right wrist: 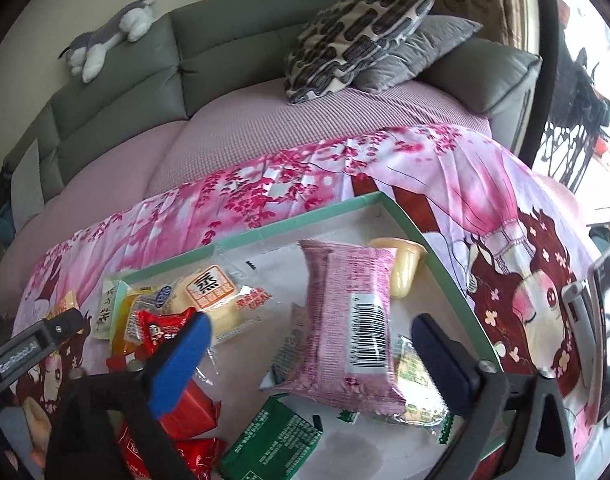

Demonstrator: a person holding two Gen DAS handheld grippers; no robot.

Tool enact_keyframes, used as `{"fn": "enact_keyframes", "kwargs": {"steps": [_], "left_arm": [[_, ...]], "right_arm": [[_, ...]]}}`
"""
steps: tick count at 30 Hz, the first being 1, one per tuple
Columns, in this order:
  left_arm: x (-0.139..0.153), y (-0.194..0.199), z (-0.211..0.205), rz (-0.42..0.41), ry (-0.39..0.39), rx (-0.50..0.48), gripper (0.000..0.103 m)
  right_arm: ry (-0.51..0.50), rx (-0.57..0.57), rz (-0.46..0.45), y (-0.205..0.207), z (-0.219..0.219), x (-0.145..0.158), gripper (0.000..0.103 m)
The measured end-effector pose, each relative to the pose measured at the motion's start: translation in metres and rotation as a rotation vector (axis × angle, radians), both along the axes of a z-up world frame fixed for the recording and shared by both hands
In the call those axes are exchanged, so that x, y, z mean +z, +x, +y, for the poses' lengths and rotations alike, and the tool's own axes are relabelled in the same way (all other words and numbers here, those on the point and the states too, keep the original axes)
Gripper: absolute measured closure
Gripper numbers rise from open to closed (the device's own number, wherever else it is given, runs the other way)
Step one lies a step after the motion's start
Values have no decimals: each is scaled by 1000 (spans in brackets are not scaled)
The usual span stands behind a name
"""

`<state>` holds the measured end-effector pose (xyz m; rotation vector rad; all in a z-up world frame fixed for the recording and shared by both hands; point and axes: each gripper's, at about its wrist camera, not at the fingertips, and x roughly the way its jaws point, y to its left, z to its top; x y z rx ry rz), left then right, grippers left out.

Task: Organize snacks
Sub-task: 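Open left tool to drop the candy while right drops the pink packet, then move both open tools back over the remaining snack packets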

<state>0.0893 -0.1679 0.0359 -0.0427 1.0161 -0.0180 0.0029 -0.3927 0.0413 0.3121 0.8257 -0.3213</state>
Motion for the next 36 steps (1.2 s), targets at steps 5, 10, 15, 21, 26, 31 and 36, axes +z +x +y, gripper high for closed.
{"fn": "enact_keyframes", "kwargs": {"steps": [5,10,15,21,26,31,36], "left_arm": [[-11,6,11,36,-6,23,9],[-17,7,19,47,-10,45,2],[-16,9,30,37,-25,66,0],[-14,10,50,22,-45,114,0],[-11,12,70,12,-57,153,0],[-5,13,88,-4,-49,183,0],[-3,16,110,-1,-80,218,0]], "right_arm": [[-44,11,-26,2,9,5,0],[-43,5,-91,1,15,13,0],[-52,8,-143,1,22,17,0],[-56,20,-114,7,31,17,0],[-52,43,-101,13,45,17,0],[-61,69,-100,19,63,20,0],[-94,113,-113,26,90,27,0]]}}
